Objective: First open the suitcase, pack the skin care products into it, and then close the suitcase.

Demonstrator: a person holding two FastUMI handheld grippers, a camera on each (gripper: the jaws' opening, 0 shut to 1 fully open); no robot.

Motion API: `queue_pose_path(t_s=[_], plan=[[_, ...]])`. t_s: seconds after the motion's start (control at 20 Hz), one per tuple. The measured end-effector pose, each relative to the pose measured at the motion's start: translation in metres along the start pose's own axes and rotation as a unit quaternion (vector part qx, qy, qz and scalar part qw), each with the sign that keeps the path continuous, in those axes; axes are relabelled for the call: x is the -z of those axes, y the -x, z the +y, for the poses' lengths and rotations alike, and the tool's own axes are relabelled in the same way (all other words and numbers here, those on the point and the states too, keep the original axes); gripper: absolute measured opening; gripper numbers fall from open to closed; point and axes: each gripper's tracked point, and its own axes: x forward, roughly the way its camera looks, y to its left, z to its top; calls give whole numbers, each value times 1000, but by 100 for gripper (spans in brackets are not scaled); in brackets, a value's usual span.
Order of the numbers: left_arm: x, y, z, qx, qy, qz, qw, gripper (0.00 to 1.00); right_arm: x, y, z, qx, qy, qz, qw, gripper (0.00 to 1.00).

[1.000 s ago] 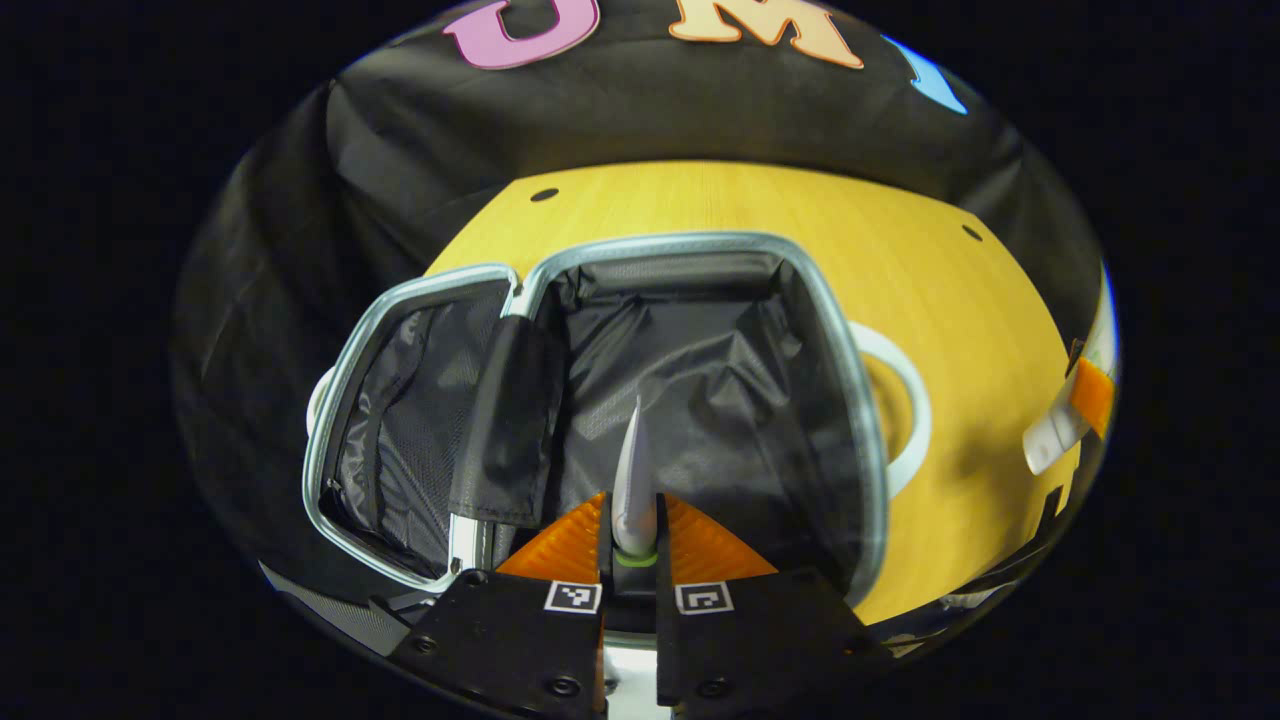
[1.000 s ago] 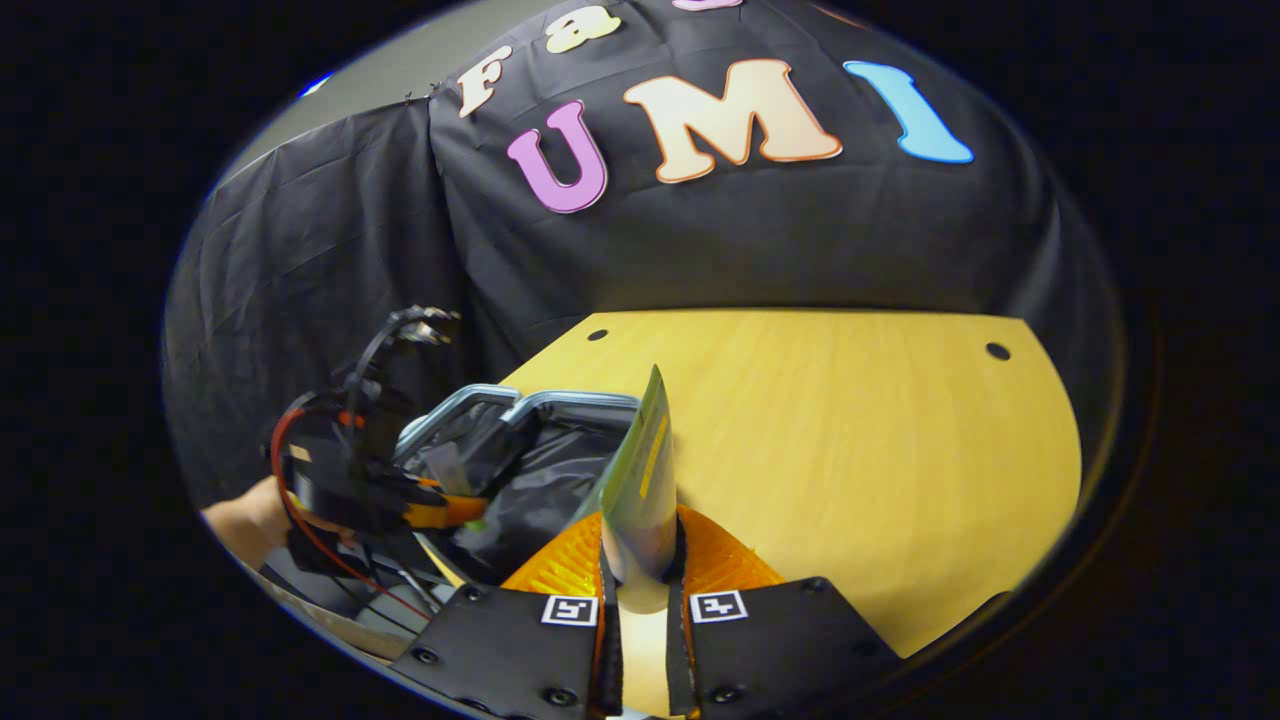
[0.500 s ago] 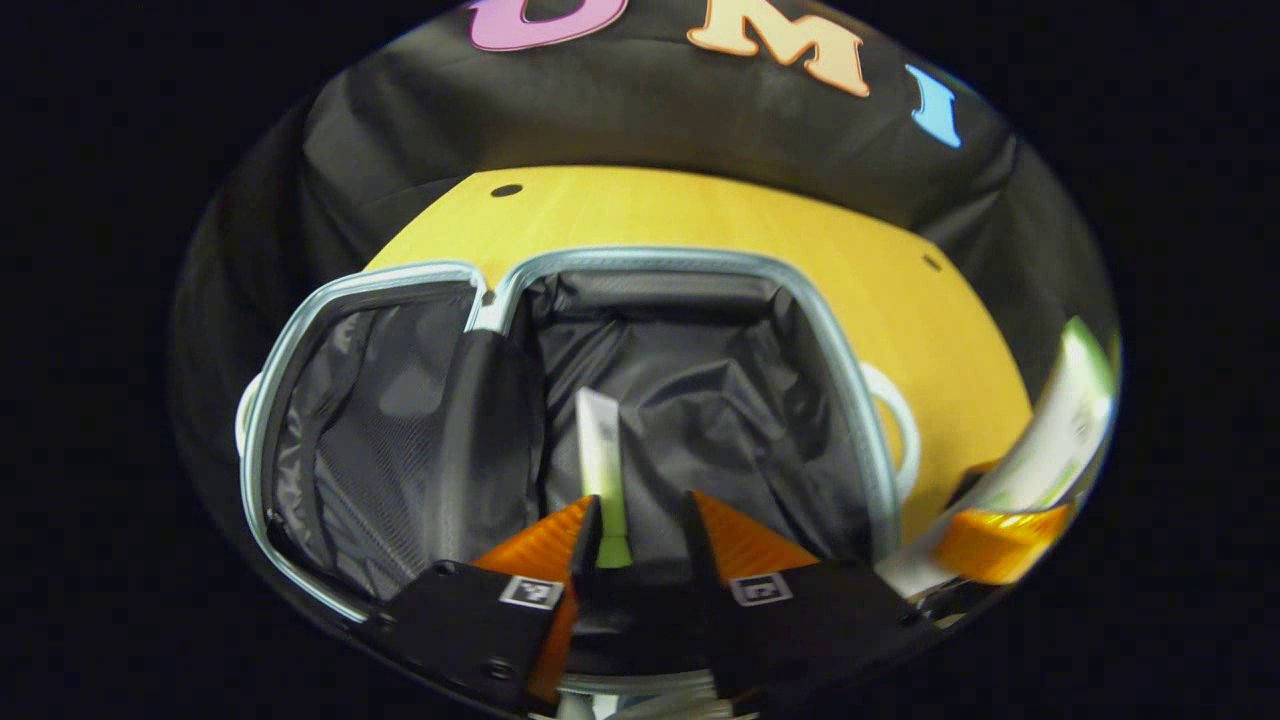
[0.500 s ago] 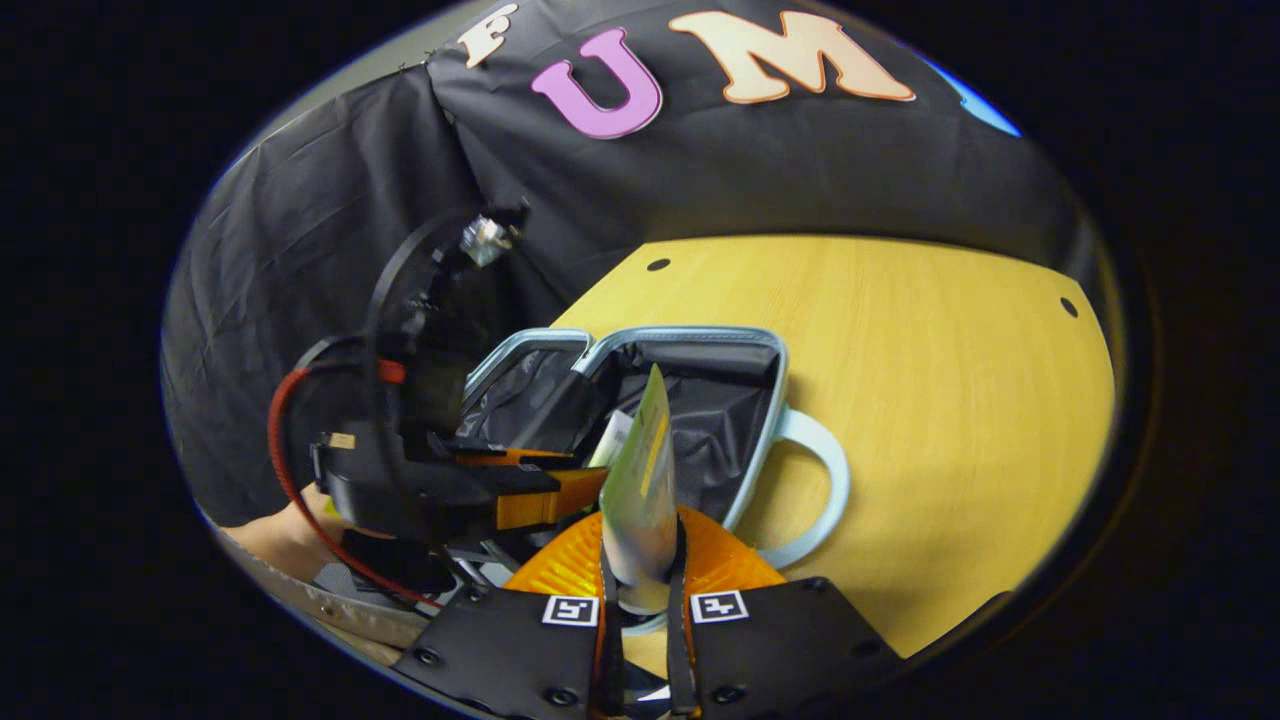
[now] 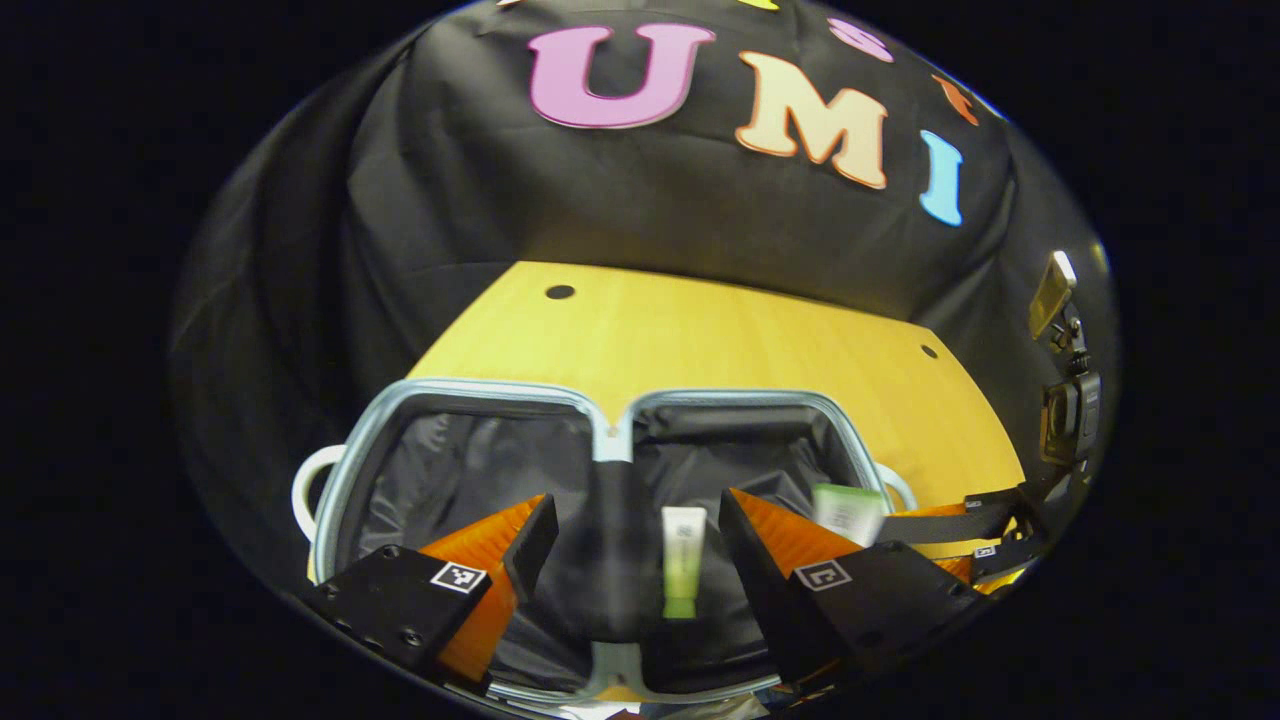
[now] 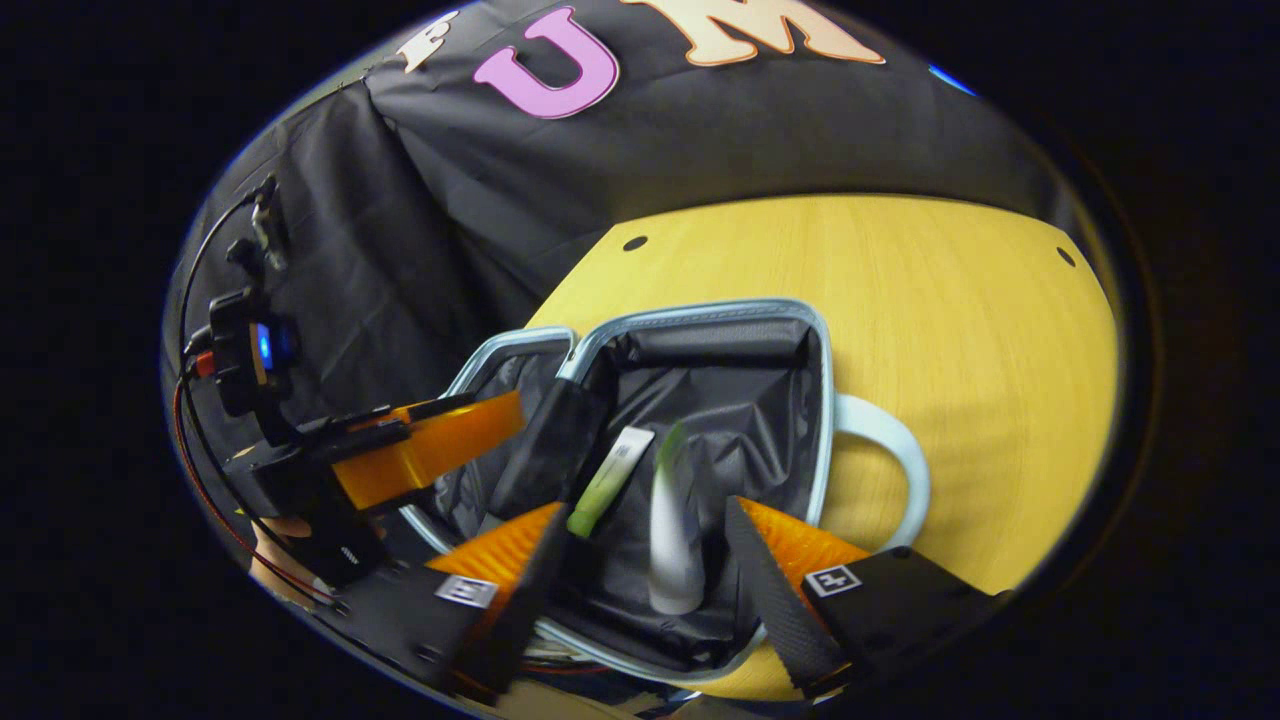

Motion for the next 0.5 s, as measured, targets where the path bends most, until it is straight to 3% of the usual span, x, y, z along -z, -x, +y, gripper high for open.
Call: queue_pose_path(t_s=[0.05,0.15,0.5], plan=[[-3,2,19,-14,7,-6,1000,95,-11,8,1,5,1,-15,1000,91],[-10,7,58,-36,25,-19,999,95,-27,11,5,8,6,-48,999,98],[-8,25,220,-162,77,-31,983,95,-62,30,8,30,31,-118,992,98]])
